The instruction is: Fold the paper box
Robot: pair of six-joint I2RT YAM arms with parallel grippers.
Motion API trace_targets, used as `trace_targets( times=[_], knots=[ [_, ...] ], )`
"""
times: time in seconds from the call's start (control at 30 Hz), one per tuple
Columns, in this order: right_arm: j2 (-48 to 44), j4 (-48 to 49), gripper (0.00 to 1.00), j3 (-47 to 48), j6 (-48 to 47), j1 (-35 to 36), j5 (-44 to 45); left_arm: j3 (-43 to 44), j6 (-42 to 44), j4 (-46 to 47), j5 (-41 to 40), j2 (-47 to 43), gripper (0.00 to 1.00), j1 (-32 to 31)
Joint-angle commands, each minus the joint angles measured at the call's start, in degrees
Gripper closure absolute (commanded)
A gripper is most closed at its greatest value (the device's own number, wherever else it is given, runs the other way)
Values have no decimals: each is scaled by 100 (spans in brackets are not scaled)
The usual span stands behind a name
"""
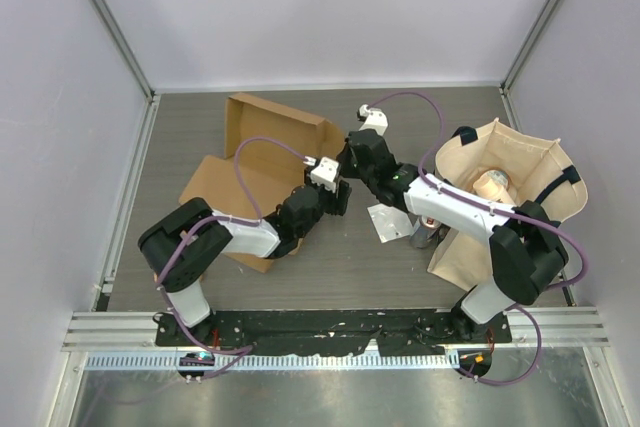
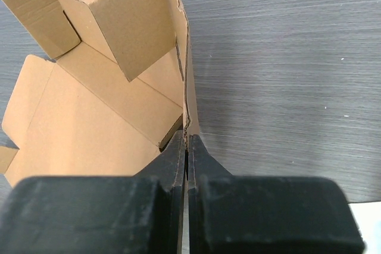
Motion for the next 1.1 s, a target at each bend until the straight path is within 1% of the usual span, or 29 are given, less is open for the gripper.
trace_targets(
  times=[0.0, 0.03, 0.1, 0.13, 0.2, 0.23, 0.3, 0.33, 0.37, 0.43, 0.47, 0.5, 0.53, 0.6, 0.63, 0.67, 0.73, 0.77, 0.8, 0.83, 0.87, 0.9, 0.93, 0.97, 1.07],
  knots=[
    [-46, 137, 98, 267, 293, 80, 52, 204, 373, 730, -1133, 27, 39, -34],
    [-38, 137, 98, 267, 293, 80, 35, 213, 382, 730, -1256, 27, 45, -34],
    [-55, 137, 98, 275, 275, 80, -44, 248, 512, 730, -1310, 45, 53, -43],
    [-64, 137, 98, 284, 240, 80, -62, 248, 549, 730, -1310, 79, 62, -26],
    [-125, 137, 94, 284, 100, 80, -88, 213, 584, 748, -1196, 71, 69, -34],
    [-143, 137, 92, 293, 12, 80, -88, 196, 575, 748, -1109, 54, 77, -34],
    [-230, -47, 80, 337, -146, 80, -88, 143, 514, 765, -872, 45, 83, -25],
    [-274, -74, 75, 363, -312, 62, -88, 117, 444, 800, -810, 27, 89, -25],
    [-327, -135, 64, 390, -375, 45, -97, 90, 400, 896, -757, 36, 92, -8],
    [-537, -136, 55, 425, -602, 18, -167, 3, 260, 1020, -599, 45, 96, 1],
    [-599, -179, 48, 442, -708, -25, -194, -33, 207, 1151, -502, 62, 96, 36],
    [-670, -197, 44, 460, -788, -52, -211, -94, 145, 1196, -397, 71, 96, 53],
    [-810, -241, 36, 478, -954, -87, -281, -121, 14, 1318, -318, 71, 97, 106],
    [-916, -267, 30, 495, -1060, -297, -439, -243, -162, 1494, -64, 97, 98, 194],
    [-986, -259, 26, 487, -1087, -394, -744, -270, -241, 1669, 51, 115, 98, 299],
    [-1004, -250, 25, 452, -1122, -665, -948, -305, -434, 1723, 183, 141, 98, 369],
    [-1022, -49, 22, 312, -1210, -947, -1483, -314, -567, 1793, 647, 185, 99, 562],
    [-1022, 65, 20, 224, -1332, -1183, -2130, -340, -680, 1828, 833, 194, 100, 624],
    [-1022, 328, 19, 101, -1377, -1299, -2467, -349, -769, 1890, 1026, 264, 100, 703],
    [-1031, 861, 18, -205, -1412, -1387, -2705, -367, -883, 2030, 1489, 290, 100, 887],
    [-1022, 1136, 17, -338, -1586, -1458, -3299, -376, -988, 2109, 1746, 352, 100, 984],
    [-987, 1382, 16, -453, -1614, -1580, -3549, -393, -1207, 2180, 1940, 457, 100, 1072],
    [-935, 1933, 14, -663, -1615, -1651, -3838, -393, -1287, 2311, 2255, 501, 100, 1238],
    [-751, 2095, 13, -682, -1632, -1713, -4198, -437, -1366, 2390, 2363, 554, 100, 1310],
    [-373, 2193, 13, -507, -1913, -1827, -4631, -525, -1464, 2506, 2592, 651, 100, 1530]
  ],
)
